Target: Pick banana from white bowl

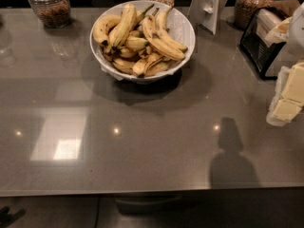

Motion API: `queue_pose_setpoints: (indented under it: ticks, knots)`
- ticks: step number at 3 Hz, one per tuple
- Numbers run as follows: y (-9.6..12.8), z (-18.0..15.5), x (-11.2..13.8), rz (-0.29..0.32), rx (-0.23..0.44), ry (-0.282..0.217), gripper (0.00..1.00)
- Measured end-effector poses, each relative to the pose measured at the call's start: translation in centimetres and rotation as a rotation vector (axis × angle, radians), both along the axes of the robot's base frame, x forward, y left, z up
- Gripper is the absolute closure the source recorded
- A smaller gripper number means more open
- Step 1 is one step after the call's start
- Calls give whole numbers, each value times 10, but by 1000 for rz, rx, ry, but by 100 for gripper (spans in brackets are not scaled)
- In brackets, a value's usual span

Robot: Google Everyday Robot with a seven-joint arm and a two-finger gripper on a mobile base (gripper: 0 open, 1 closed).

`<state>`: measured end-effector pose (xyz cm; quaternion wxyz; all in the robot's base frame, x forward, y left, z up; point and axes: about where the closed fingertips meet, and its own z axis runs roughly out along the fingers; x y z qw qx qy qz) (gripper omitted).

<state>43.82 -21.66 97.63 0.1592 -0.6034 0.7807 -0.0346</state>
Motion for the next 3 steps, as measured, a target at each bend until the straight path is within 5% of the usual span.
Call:
queue_pose_setpoints:
  ticks: [1, 2, 3]
  knots:
    - [2, 4, 1, 8, -4, -23, 0]
    - [26, 17, 10, 124, 3, -133, 0]
    - [67, 36, 35, 348, -5, -257, 0]
